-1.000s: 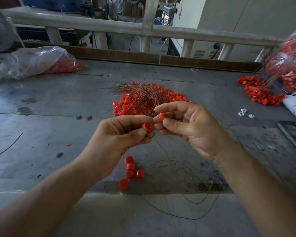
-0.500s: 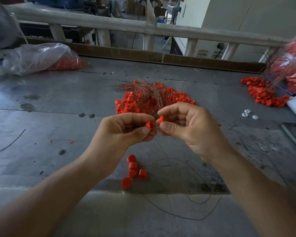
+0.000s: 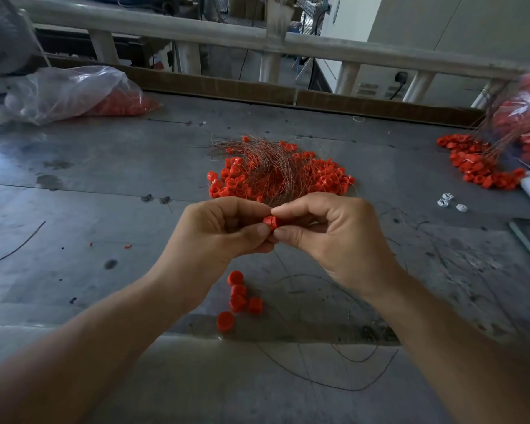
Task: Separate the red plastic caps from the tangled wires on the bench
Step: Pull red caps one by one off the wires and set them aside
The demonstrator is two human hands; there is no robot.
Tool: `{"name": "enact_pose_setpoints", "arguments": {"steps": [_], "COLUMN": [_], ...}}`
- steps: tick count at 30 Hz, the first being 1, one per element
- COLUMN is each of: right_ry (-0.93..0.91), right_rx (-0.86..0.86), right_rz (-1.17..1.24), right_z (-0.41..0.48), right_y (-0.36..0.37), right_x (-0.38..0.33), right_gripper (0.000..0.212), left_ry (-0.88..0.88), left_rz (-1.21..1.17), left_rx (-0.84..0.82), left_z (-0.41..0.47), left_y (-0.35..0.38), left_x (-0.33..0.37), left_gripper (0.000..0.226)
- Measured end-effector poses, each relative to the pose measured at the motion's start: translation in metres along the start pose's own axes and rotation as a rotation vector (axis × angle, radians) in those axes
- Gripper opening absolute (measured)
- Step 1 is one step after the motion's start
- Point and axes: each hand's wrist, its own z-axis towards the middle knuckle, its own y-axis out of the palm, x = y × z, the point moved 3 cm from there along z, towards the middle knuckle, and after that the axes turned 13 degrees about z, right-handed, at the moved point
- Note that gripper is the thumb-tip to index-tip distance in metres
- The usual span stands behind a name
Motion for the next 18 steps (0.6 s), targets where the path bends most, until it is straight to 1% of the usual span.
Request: {"name": "enact_pose_setpoints", "arguments": {"steps": [5, 9, 14, 18], "right_ry": [-0.052, -0.131, -0.182, -0.188], "right_rx": [-0.01, -0.023, -0.038, -0.003], "right_rz": [-0.078, -0.168, -0.261, -0.219], "right_z": [-0.0002, -0.0003, -0.0006, -0.0001], "right_y": [-0.0004, -0.0001, 0.0009, 0.002], "right_x": [-0.0022, -0.0044, -0.0035, -0.0017], "right_gripper": [0.03, 0.026, 0.02, 0.02], "left_ry": [0.049, 0.083, 0.049, 0.001], "left_rz": [0.065, 0.112, 0.114, 0.013], "left_rx": [-0.012, -0.017, -0.037, -0.055], "left_z": [-0.002, -0.0029, -0.0027, -0.0023], "left_y": [-0.001, -0.0014, -0.0023, -0.0038], "left_x": [0.0014, 0.0024, -0.0011, -0.0014], "left_gripper": [0.021, 0.02, 0.021, 0.018]}}
